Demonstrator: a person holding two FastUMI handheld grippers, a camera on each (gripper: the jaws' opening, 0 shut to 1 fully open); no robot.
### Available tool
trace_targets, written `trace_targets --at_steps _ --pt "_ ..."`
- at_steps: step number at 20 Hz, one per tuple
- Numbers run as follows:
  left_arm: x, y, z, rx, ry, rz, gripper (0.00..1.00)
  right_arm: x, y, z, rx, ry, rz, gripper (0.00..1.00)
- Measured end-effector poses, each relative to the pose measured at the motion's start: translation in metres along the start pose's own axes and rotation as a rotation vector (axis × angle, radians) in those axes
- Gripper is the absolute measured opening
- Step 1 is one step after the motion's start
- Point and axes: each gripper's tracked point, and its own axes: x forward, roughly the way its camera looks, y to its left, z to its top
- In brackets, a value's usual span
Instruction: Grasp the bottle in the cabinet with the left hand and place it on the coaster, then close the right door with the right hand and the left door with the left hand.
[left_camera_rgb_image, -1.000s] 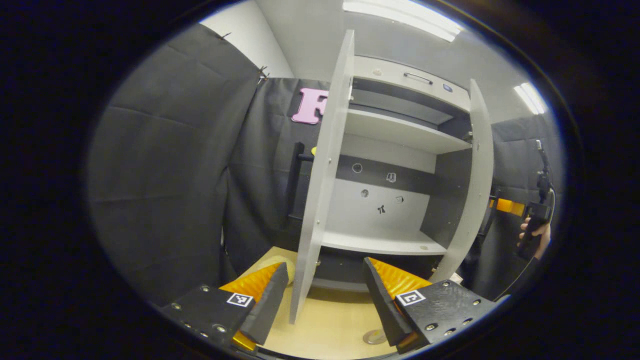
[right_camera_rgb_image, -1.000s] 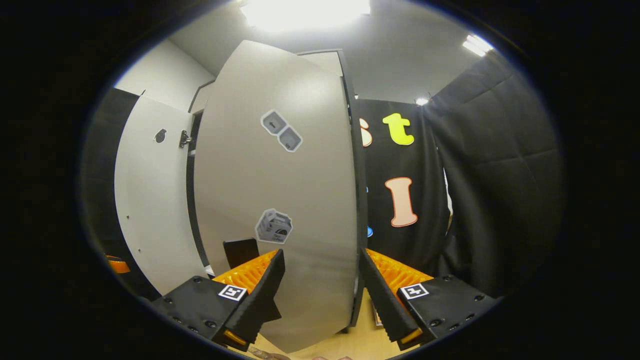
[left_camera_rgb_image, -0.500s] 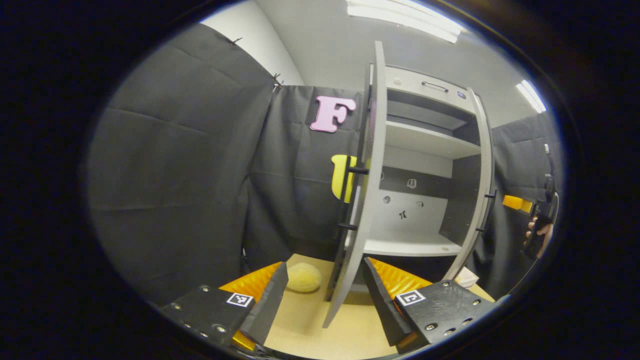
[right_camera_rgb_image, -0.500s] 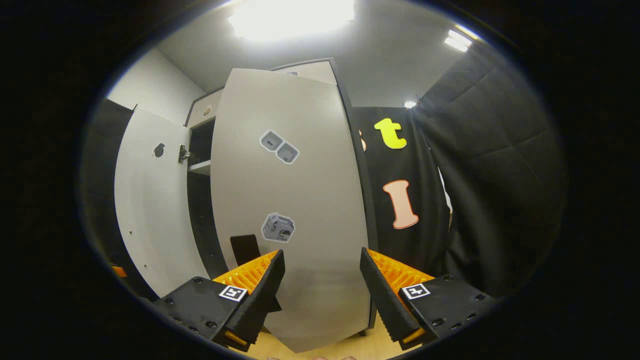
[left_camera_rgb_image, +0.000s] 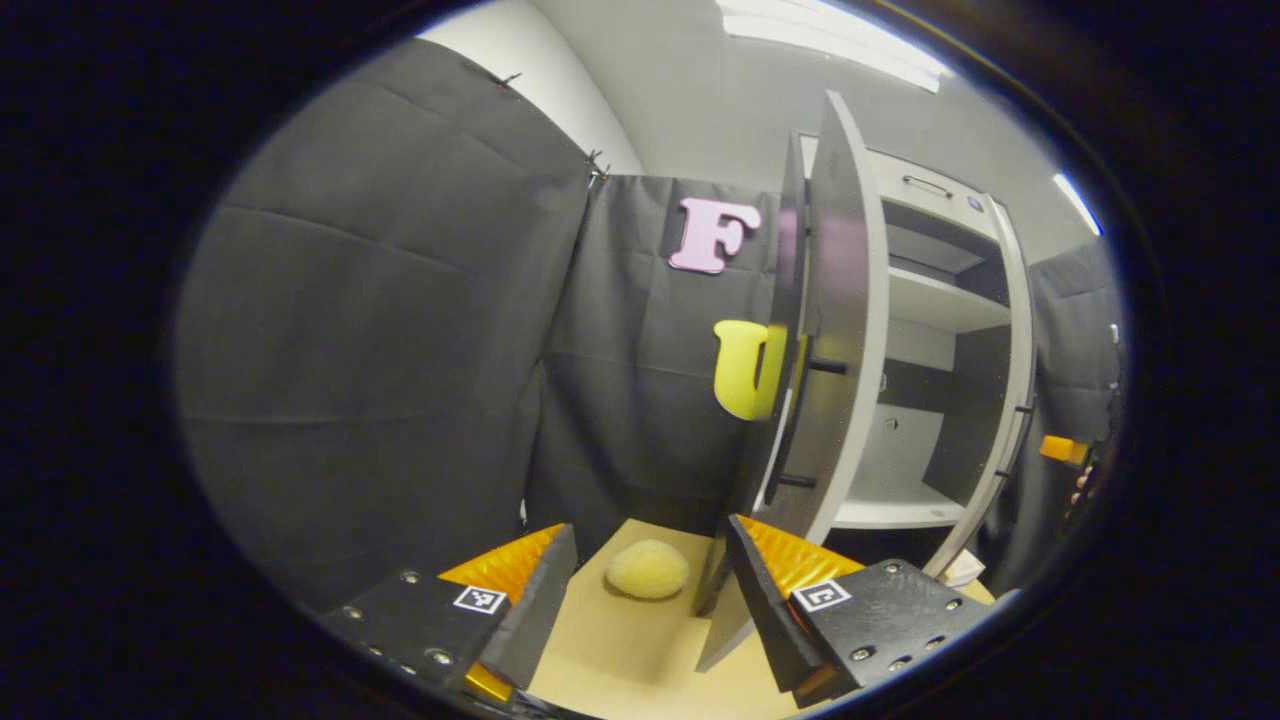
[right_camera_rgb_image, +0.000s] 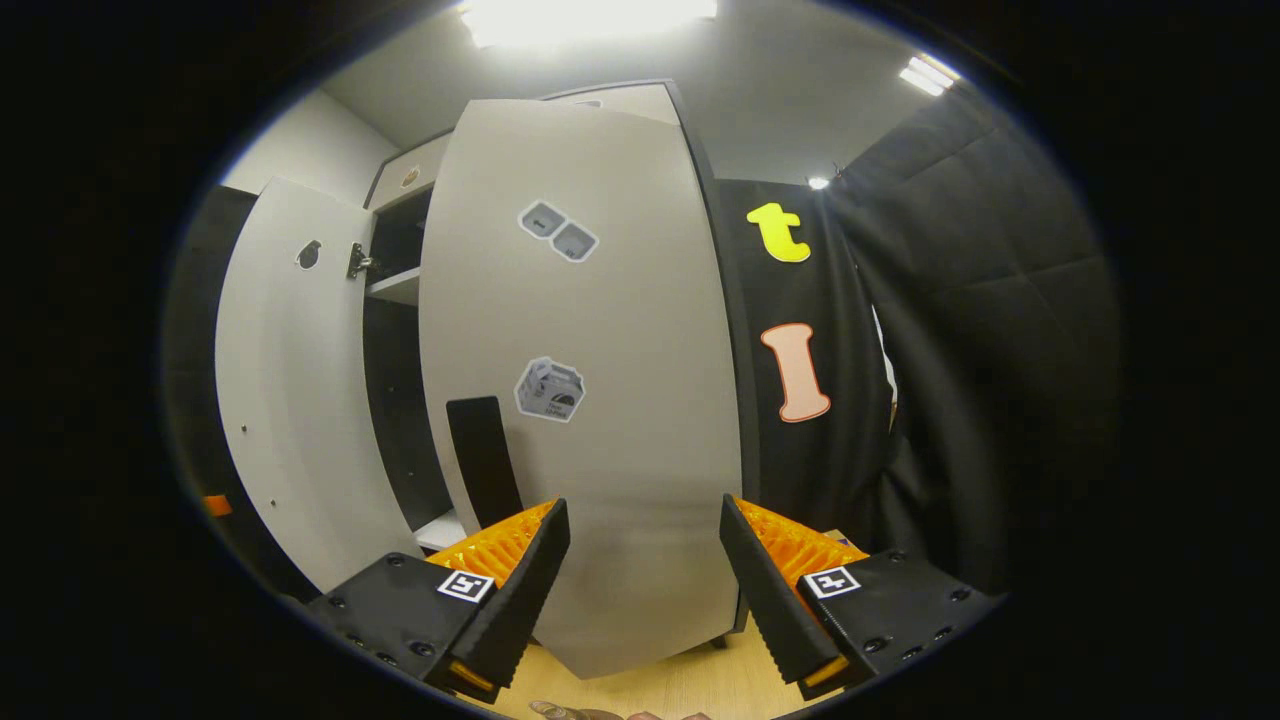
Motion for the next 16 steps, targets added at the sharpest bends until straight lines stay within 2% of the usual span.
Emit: trace_targets --at_steps 2,3,4,7,8,9,13,14,15,16 --pt "0.009 0.005 0.004 -0.02 -0.008 -0.014 0.88 -0.001 0.001 -0.01 0.003 0.03 -0.004 0.96" --pt "0.013 0.01 0.008 -0.014 -0.016 -0.013 0.94 -0.003 0.0 -0.015 0.002 0.038 -0.011 0.97" --pt "0.019 0.014 0.013 -0.004 -0.023 -0.014 0.88 -0.004 -0.002 -0.019 -0.001 0.046 -0.021 0.96" --pt "0.036 0.017 0.028 0.025 -0.046 -0.034 0.88 -0.008 -0.005 -0.033 0.001 0.074 -0.046 0.97" --pt "0.041 0.021 0.033 0.018 -0.059 -0.032 0.94 -0.01 -0.005 -0.037 0.006 0.08 -0.053 0.96" --pt "0.047 0.023 0.039 -0.002 -0.073 -0.035 0.88 -0.011 -0.007 -0.042 0.011 0.088 -0.062 0.97" --pt "0.075 0.013 0.056 -0.061 -0.107 -0.098 0.87 -0.019 -0.011 -0.065 0.028 0.144 -0.094 0.96" --pt "0.085 0.008 0.06 -0.055 -0.112 -0.109 0.88 -0.023 -0.01 -0.073 0.037 0.162 -0.092 0.97" --pt "0.093 0.004 0.065 -0.044 -0.115 -0.124 0.94 -0.027 -0.009 -0.077 0.046 0.168 -0.095 0.97" --pt "0.099 -0.002 0.067 -0.032 -0.117 -0.14 0.81 -0.03 -0.01 -0.08 0.052 0.17 -0.101 0.96"
